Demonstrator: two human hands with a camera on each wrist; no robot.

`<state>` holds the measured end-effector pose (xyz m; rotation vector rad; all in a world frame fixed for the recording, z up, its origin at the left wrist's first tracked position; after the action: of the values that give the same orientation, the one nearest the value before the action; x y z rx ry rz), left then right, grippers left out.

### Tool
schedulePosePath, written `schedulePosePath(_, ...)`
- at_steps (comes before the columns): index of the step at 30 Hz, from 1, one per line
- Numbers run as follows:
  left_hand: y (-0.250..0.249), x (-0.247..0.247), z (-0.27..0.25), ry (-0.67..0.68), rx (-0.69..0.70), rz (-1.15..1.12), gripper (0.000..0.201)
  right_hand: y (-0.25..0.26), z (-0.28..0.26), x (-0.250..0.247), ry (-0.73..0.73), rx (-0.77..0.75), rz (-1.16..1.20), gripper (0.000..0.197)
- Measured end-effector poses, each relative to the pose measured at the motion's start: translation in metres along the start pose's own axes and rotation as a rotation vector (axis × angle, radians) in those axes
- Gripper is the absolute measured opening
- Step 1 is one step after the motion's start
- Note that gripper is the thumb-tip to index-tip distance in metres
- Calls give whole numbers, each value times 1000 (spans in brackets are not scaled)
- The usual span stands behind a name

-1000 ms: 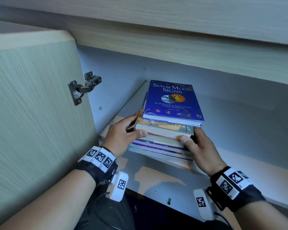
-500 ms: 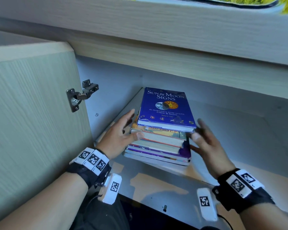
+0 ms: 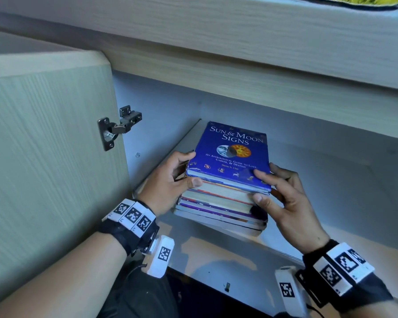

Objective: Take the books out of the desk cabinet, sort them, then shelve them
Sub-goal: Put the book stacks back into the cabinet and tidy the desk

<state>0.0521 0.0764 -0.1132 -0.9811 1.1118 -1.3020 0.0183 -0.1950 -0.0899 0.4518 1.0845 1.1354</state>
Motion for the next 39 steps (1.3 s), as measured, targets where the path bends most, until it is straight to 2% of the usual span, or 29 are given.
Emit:
schedulePosePath(2, 1, -1, -1, 12, 13, 45, 60, -8, -2, -5, 26, 66, 36, 71)
schedulePosePath(4, 11, -5, -4, 24, -12, 115, 76, -23, -5, -9, 92, 198, -16, 97)
schedulePosePath(5, 18, -9, -6, 27, -54, 191, 88, -29, -7, -8, 170, 250, -108, 103)
schedulePosePath(7, 33, -12, -11, 66, -143, 476, 99, -35, -7, 0, 354, 275, -348, 92)
schedulePosePath(9, 41, -6, -16, 128, -176, 763, 84, -39, -3, 8, 460, 261, -593, 77)
schedulePosePath(10, 43, -2, -18, 129, -175, 846, 72, -43, 0, 11, 503, 272, -696, 79)
schedulePosePath(13, 42, 0, -21, 96, -196, 892, 55, -52, 0, 20, 640, 323, -901, 80)
schedulePosePath(15, 44, -2, -21, 89, -208, 875, 54, -49, 0, 23, 646, 316, -913, 71)
schedulePosePath(21, 49, -5, 2, 108, -257, 902, 60, -45, 16, 28, 649, 343, -869, 65)
schedulePosePath(24, 64, -9, 16, 45, -314, 992, 84, -57, 35, 29, 608, 381, -856, 67)
schedulePosePath(27, 72, -17, 14, 10, -389, 1132, 95, -71, 54, 32, 606, 423, -857, 72)
schedulePosePath(35, 79, -10, 16, 187, -508, 1210, 118, -105, 121, 43, 612, 502, -808, 76)
schedulePosePath(39, 83, -7, 22, 266, -540, 1246, 121, -123, 160, 59, 552, 545, -719, 93)
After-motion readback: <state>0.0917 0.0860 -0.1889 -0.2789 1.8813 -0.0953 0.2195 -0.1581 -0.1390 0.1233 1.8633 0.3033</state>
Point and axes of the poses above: each hand's wrist, its own z-axis towards the middle knuckle, its own x-axis out of the palm, y = z × x, the point moved 6 cm from there along z, towards the middle knuckle, and after that the axes turned 6 degrees about -x, right-handed, at the moved point
